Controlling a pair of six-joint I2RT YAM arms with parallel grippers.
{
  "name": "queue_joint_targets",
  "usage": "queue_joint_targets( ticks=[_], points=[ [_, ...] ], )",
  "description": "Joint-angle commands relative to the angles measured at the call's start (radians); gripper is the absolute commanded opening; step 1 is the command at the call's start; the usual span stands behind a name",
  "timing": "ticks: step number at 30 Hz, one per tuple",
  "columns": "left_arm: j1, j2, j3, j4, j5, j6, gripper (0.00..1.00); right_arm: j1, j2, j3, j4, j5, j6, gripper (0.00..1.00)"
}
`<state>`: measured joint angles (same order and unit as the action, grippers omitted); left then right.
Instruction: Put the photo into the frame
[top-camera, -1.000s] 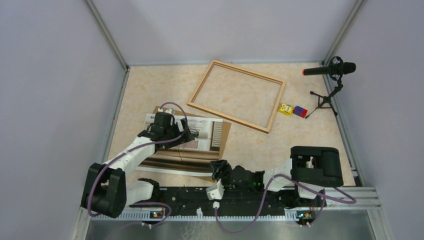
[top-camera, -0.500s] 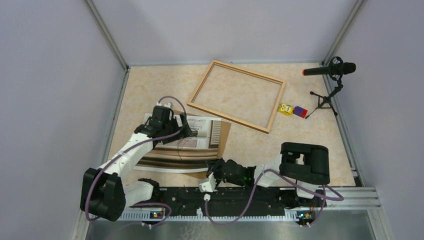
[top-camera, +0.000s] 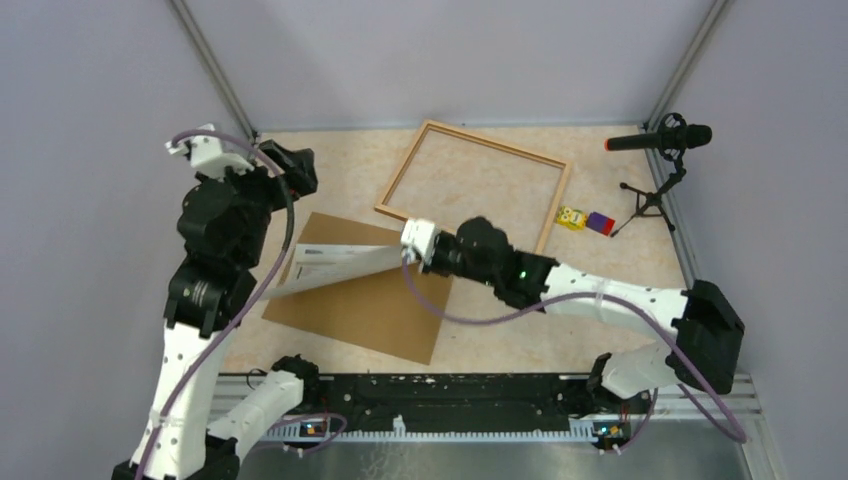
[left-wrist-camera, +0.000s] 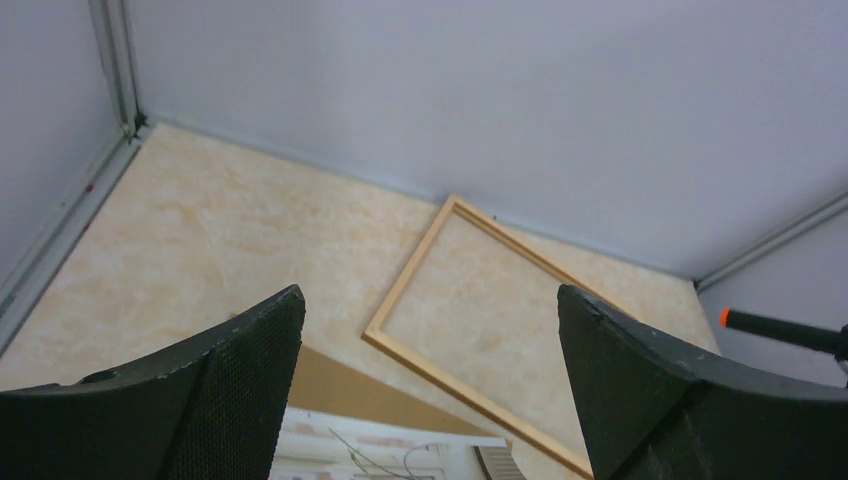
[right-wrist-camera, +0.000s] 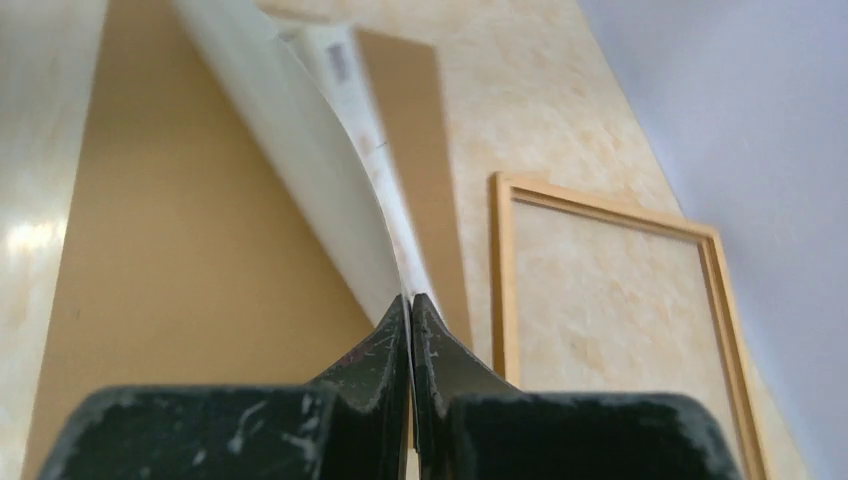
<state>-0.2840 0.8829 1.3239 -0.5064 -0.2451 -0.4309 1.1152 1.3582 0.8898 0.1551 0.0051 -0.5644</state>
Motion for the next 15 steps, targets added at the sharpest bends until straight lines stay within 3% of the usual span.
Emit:
queue_joint_targets(
  ticks=[1,7,10,15],
  points=[
    [-0.003,-0.058,0.018,0.077,-0.085,0.03,0.99,-0.214,0.019,0.278,-0.286,-0.054,0.529,0.0],
    [-0.003,-0.051,0.023,0.108,-0.033,0.026,0.99,-0.583,0.207,0.508,-0.483,-0.387,0.887,0.0],
    [-0.003,-0.036,0.013,0.106,-0.008,0.027,0.99,-0.738,0.27,0.511,-0.456,-0.612,1.038,0.0],
    [-0.003,-0.028,-0.038,0.128,0.038,0.027,0.99,-0.878,0.433,0.647,-0.675,-0.688,0.924,0.0]
  ],
)
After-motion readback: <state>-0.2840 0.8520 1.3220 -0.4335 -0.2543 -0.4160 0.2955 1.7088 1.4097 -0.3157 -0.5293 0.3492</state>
